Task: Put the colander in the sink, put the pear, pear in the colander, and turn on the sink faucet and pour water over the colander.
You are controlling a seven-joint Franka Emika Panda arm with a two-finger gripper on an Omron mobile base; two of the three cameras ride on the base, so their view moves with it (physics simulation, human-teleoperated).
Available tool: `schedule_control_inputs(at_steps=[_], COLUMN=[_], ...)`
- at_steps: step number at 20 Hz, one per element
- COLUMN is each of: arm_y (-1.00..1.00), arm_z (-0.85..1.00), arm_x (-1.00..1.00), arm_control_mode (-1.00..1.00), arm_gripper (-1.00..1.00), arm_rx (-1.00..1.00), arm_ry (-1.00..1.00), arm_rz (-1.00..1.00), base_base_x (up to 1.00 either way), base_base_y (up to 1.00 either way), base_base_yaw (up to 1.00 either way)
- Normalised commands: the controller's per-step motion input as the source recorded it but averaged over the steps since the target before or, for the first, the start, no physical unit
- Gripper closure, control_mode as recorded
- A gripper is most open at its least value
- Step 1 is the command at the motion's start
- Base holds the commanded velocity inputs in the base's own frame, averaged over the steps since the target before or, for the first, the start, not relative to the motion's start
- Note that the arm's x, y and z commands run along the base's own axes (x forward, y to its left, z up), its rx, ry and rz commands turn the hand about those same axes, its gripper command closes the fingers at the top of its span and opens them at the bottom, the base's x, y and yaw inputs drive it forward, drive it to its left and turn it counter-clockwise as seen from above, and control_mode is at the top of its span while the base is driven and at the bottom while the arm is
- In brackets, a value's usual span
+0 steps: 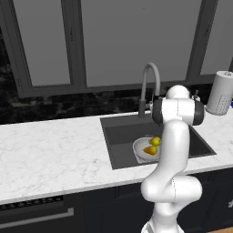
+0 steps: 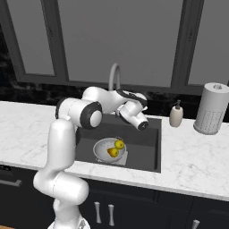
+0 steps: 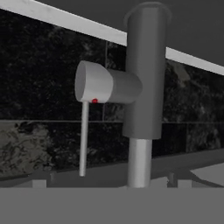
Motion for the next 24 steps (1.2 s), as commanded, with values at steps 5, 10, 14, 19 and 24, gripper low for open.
schedule_control_inputs(at_steps=[5, 10, 14, 19, 24], arm_y=[0.0, 0.0, -0.05, -0.22, -0.32], arm_z=[-0.01, -0.06, -0.09, -0.12, -0.09], arm_x=[0.23, 0.22, 0.21, 0.14, 0.08], arm_control_mode=[-1.0, -1.0, -1.0, -1.0, -1.0], arm_gripper=[-1.0, -1.0, -1.0, -1.0, -1.0], arm_rx=[0.0, 0.0, 0.0, 0.0, 0.02], arm_ry=[0.0, 0.0, 0.0, 0.0, 0.0], arm_rz=[-0.05, -0.09, -0.1, -0.08, -0.07], base_base_x=[0.0, 0.0, 0.0, 0.0, 0.0], base_base_y=[0.0, 0.0, 0.0, 0.0, 0.0], base_base_yaw=[0.0, 0.0, 0.0, 0.0, 0.0])
